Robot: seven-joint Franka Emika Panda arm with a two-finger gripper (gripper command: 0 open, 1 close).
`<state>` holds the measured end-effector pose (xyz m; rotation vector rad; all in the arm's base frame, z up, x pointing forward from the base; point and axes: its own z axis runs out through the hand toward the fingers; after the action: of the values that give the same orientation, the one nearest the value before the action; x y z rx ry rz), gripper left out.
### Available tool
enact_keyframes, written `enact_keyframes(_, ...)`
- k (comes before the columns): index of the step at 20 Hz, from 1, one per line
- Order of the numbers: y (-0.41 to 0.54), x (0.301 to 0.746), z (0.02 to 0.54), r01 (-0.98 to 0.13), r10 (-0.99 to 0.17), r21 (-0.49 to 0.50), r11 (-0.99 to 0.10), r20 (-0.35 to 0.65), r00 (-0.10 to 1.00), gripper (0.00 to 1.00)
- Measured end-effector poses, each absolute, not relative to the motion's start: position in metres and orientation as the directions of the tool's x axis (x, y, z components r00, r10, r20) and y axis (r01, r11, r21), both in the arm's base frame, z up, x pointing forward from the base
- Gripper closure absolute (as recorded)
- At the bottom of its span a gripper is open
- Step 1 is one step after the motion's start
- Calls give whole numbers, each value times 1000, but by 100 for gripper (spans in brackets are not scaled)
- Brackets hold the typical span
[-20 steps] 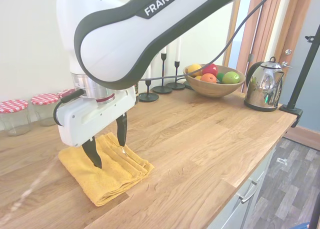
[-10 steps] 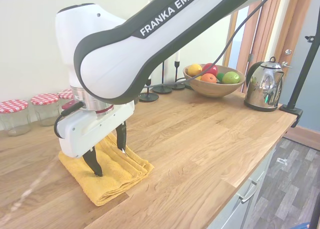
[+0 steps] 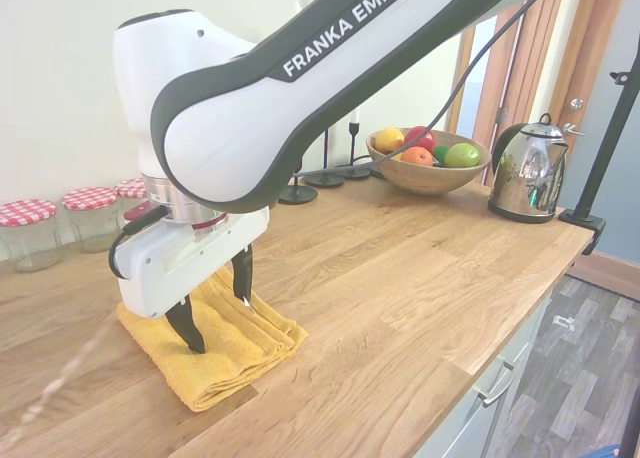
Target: Wipe the counter
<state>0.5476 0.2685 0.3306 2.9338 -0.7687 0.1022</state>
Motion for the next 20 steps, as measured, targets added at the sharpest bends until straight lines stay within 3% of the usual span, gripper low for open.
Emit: enact_keyframes(20,259,539,328,-521,-512,43,-853,131,849,100)
